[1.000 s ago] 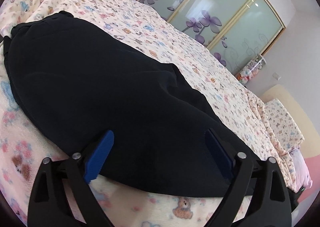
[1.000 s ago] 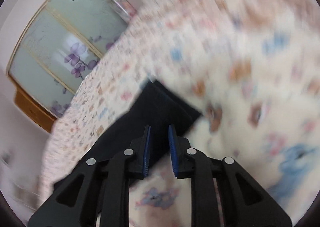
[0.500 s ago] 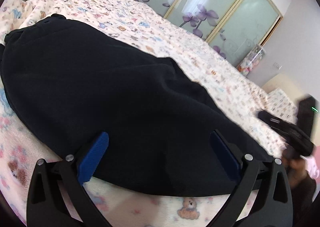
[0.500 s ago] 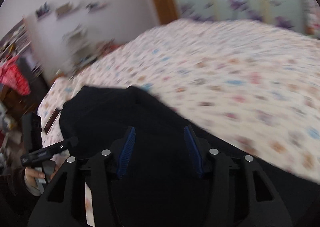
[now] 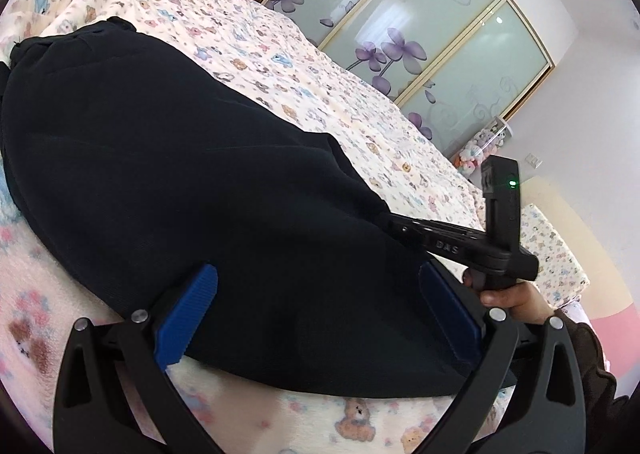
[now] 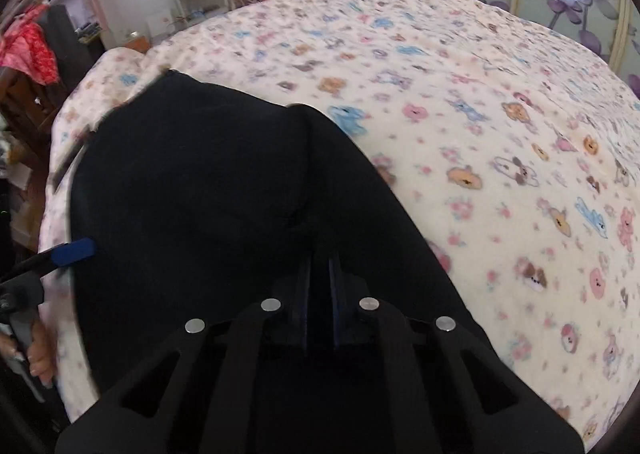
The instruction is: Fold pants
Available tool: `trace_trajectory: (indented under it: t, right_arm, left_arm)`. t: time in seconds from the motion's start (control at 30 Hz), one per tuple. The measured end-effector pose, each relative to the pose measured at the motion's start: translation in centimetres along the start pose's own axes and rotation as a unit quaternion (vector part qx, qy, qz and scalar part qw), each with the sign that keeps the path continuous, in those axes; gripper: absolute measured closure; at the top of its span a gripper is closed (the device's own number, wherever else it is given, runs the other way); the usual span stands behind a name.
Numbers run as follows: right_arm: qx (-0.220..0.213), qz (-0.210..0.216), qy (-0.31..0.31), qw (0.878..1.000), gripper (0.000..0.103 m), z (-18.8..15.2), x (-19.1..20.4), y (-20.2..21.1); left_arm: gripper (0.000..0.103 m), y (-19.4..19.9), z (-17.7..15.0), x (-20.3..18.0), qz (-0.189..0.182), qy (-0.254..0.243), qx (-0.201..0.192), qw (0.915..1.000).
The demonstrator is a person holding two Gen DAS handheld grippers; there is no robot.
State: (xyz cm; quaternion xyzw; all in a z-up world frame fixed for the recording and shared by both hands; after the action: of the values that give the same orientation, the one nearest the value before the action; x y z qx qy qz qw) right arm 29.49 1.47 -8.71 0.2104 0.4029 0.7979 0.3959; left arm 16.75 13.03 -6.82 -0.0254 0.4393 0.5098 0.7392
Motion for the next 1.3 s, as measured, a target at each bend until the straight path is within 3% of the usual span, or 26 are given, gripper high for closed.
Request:
trace_trajectory:
  t: [0.2, 0.37, 0.47, 0.57, 0.67, 0.73, 0.77, 0.8, 0.83, 0.87, 0.9, 0.97, 1.07, 1.17, 1.23, 1.3]
  right_arm:
    - [-0.056, -0.027, -0.072, 0.995, 0.101, 2.7, -3.4, 0.9]
    - [-0.003, -0.046, -0.05, 0.998, 0.1, 0.3, -2.9, -2.4]
    - [-0.012, -0.033, -0.081, 0.996, 0.098, 0.4, -3.4, -0.1]
    - [-0.06, 0.012, -0.171, 0.983, 0.098, 0.0, -6.3, 4.7]
    - [-0.071, 0.054, -0.248, 0.965, 0.09, -2.0, -8.6, 6.7]
    - [-0.043, 0.078, -0.298, 0.95, 0.067, -4.3, -10.0, 6.0]
    - [-0.023, 0.053, -0.314, 0.948, 0.049, -5.9, -10.9, 5.0]
    - [-0.003, 0.03, -0.318, 0.947, 0.05, -7.3, -11.6, 4.1]
    - [0.009, 0.022, -0.322, 0.946, 0.058, -8.2, -12.0, 3.2]
    - [0.003, 0.022, -0.331, 0.944, 0.071, -8.8, -12.4, 3.1]
    - [-0.014, 0.03, -0.35, 0.936, 0.072, -9.0, -12.6, 3.7]
    - [-0.039, 0.039, -0.362, 0.931, 0.072, -9.1, -12.2, 5.5]
    - [-0.061, 0.122, -0.324, 0.936, 0.072, -9.5, -7.2, 8.4]
    - [-0.045, 0.193, -0.274, 0.941, 0.072, -10.8, -1.5, 9.4]
    - [-0.013, 0.203, -0.255, 0.945, 0.072, -12.0, 0.8, 8.5]
    - [0.027, 0.185, -0.23, 0.955, 0.071, -13.9, 2.6, 6.9]
  left_arm:
    - [0.002, 0.3, 0.5, 0.3, 0.012, 0.002, -0.014, 0.9998]
    - [0.002, 0.2, 0.2, 0.3, 0.023, -0.005, -0.011, 0.9997]
    - [0.002, 0.2, 0.2, 0.3, 0.021, -0.007, -0.008, 0.9997]
    - [0.002, 0.6, 0.6, 0.5, 0.003, 0.013, -0.017, 0.9998]
    - [0.002, 1.3, 1.2, 0.8, -0.011, 0.038, -0.039, 0.9985]
    - [0.002, 1.7, 1.6, 1.1, -0.01, 0.046, -0.055, 0.9974]
    - [0.002, 1.9, 1.7, 1.1, -0.009, 0.046, -0.059, 0.9971]
    - [0.002, 1.9, 1.8, 1.2, -0.002, 0.044, -0.062, 0.9971]
    - [0.002, 1.8, 1.7, 1.5, 0.011, 0.041, -0.06, 0.9973]
    - [0.002, 1.6, 1.6, 1.6, 0.016, 0.039, -0.056, 0.9976]
    - [0.002, 1.5, 1.5, 1.7, 0.017, 0.038, -0.052, 0.9978]
    - [0.002, 1.7, 1.5, 1.6, 0.013, 0.038, -0.053, 0.9978]
    - [0.002, 2.3, 2.0, 1.6, -0.008, 0.052, -0.055, 0.9971]
    - [0.002, 2.5, 2.9, 1.5, -0.045, 0.077, -0.055, 0.9945]
    - [0.002, 2.0, 3.5, 1.2, -0.044, 0.069, -0.045, 0.9956]
    - [0.002, 1.6, 4.3, 1.3, -0.026, 0.049, -0.044, 0.9975]
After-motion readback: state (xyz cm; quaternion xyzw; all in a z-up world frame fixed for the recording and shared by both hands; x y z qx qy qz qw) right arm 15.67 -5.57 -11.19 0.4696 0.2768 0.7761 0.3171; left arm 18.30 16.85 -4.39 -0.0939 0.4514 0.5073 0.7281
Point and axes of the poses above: each gripper's, at about its wrist camera, not at the fingertips, and y roughly against the way its jaws point, x to its left, z to its top, the point moved 10 cm from there along -y, roughly the way its jaws point, and after that the axes turned 8 degrees about -z, right-handed, at the moved point
